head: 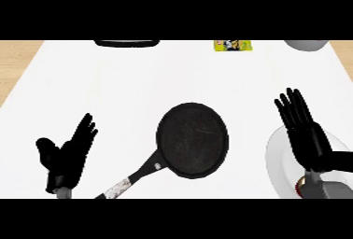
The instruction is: Pick the bell pepper from the plate and place it in the pan
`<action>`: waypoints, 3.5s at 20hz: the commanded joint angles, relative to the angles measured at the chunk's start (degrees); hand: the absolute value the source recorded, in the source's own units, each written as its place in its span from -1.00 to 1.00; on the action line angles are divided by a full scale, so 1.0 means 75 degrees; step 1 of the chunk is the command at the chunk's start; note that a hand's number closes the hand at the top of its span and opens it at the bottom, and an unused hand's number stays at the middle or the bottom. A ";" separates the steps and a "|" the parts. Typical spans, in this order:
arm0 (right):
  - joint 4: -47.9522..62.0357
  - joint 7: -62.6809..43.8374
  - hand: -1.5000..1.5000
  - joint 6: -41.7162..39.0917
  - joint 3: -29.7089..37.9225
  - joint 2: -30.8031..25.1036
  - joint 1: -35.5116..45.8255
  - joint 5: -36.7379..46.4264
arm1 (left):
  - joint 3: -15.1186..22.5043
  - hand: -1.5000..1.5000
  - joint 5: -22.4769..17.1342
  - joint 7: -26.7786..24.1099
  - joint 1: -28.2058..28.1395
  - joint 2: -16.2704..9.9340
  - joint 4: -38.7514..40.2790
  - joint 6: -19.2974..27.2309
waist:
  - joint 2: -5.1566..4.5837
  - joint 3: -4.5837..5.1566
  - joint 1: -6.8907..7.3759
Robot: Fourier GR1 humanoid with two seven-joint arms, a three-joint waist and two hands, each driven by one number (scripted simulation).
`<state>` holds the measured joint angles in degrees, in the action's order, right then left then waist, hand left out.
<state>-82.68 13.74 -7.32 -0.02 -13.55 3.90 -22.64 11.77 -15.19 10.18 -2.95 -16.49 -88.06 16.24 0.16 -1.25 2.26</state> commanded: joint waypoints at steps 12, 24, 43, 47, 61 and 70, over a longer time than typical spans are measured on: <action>0.1639 0.1209 1.00 -0.2102 0.1605 -0.1729 0.0905 -0.0607 | -0.0771 0.00 0.1022 0.0348 0.0799 -0.1648 0.1252 -0.0044 | -0.0112 0.0141 -0.0329; 0.1341 0.3048 -1.00 -0.3454 0.1344 -0.4242 0.0550 0.1974 | -0.0993 0.00 0.1127 0.0671 0.1205 -0.1652 0.1519 -0.0390 | -0.0005 0.0165 -0.0367; -0.1674 -0.0521 -1.00 -0.2992 -0.1546 -0.5229 0.1110 0.6500 | -0.1171 0.00 0.1373 0.0690 0.1373 -0.1493 0.1637 -0.0518 | -0.0014 0.0168 -0.0279; -0.1493 -0.0466 -1.00 -0.3188 -0.1509 -0.5031 0.0850 0.7058 | -0.1607 0.00 0.1332 0.0094 0.1272 -0.1661 0.2092 -0.1025 | -0.0023 0.0169 -0.0299; -0.0912 0.0120 -1.00 -0.2254 -0.1415 -0.4033 0.0129 0.9330 | -0.1711 0.00 0.2084 0.1105 0.1199 -0.1002 0.1026 -0.0758 | -0.0013 0.0164 -0.0298; 0.0524 0.0866 -1.00 -0.2351 -0.1256 -0.3364 0.0969 1.0250 | -0.2151 0.00 0.2166 0.0668 0.1139 -0.0903 0.1481 -0.1533 | -0.0023 0.0165 -0.0270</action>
<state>-83.22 17.04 -24.75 -10.93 -39.15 9.16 52.03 -4.16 0.83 13.87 6.16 -23.86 -75.52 6.74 -0.02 -0.01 0.13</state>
